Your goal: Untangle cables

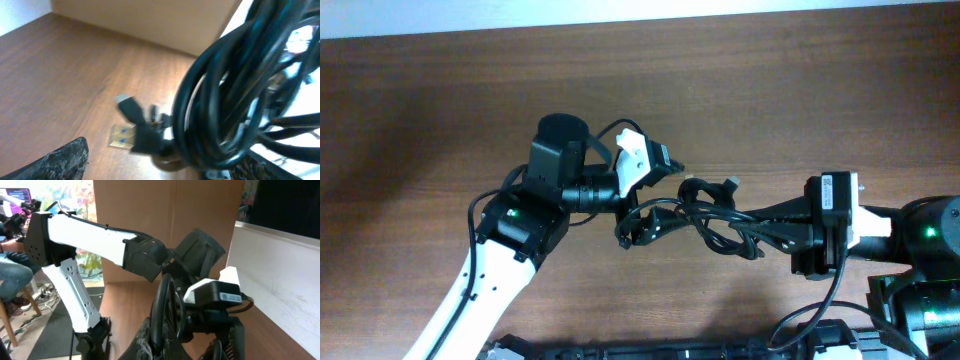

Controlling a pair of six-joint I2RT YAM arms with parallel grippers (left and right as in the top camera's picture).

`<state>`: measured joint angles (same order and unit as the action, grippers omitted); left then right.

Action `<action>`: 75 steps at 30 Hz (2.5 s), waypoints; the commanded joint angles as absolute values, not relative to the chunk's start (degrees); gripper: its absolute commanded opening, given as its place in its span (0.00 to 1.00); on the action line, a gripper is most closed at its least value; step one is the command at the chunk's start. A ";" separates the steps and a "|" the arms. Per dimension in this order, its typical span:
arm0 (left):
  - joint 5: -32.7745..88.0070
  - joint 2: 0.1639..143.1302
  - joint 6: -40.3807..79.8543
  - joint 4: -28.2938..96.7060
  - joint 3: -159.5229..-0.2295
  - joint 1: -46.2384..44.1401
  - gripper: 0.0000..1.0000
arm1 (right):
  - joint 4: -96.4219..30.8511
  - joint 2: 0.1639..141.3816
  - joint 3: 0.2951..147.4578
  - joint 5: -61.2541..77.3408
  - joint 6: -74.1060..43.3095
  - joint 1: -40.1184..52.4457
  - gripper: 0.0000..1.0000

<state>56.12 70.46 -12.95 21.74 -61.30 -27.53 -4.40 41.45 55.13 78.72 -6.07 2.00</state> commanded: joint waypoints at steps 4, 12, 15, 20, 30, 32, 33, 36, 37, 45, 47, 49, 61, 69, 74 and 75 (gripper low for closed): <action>45.56 70.52 -14.46 20.16 -61.56 -27.31 0.91 | -4.10 41.23 55.94 78.19 -6.55 1.80 0.04; 52.58 70.04 -14.44 13.28 -61.56 -27.33 0.93 | -6.22 41.58 55.92 78.85 -6.48 1.78 0.04; 60.73 70.00 -14.44 12.32 -61.56 -27.31 0.93 | -6.26 43.81 55.92 78.89 -6.50 1.80 0.04; 69.12 70.00 -14.46 12.01 -61.56 -27.33 0.94 | -6.39 46.72 55.92 79.05 -6.50 1.80 0.04; 71.18 70.02 -14.46 12.01 -61.56 -27.33 0.72 | -6.39 47.16 55.92 79.07 -6.50 1.80 0.04; 70.39 70.02 -14.46 12.03 -61.56 -27.33 0.14 | -6.39 47.16 55.92 79.07 -6.52 1.80 0.04; 69.21 70.02 -14.44 12.12 -61.56 -27.33 0.05 | -6.42 47.16 55.92 79.07 -6.52 1.80 0.04; 59.07 70.02 -10.87 12.95 -61.56 -27.31 0.00 | -6.66 47.16 55.92 78.96 -6.50 1.80 0.04; 55.92 70.02 -9.17 13.15 -61.56 -27.31 0.00 | -6.68 47.29 55.92 78.81 -6.50 1.78 0.04; 46.46 69.76 -8.43 19.44 -61.56 -27.31 0.00 | -20.14 49.60 55.92 54.57 -6.46 1.78 0.04; 46.44 69.38 -8.69 20.47 -61.56 -27.31 0.00 | -23.49 49.54 55.92 45.82 -6.44 1.78 0.04; 46.48 69.06 -8.71 20.78 -61.56 -27.31 0.00 | -24.73 49.54 55.92 40.53 -6.22 1.78 0.04; 64.51 67.20 -13.82 24.62 -61.54 -28.73 0.00 | -18.65 49.54 55.94 24.80 11.88 1.80 0.04; 58.57 67.20 -13.78 29.17 -61.54 -31.62 0.00 | -7.81 49.36 55.94 36.95 11.66 1.85 0.04; 56.86 67.20 -13.78 29.23 -61.54 -31.73 0.00 | -8.23 49.39 55.94 46.35 11.53 1.85 0.04; 56.01 67.20 -13.78 29.23 -61.54 -31.73 0.00 | -9.06 49.39 55.94 46.30 11.55 1.83 0.05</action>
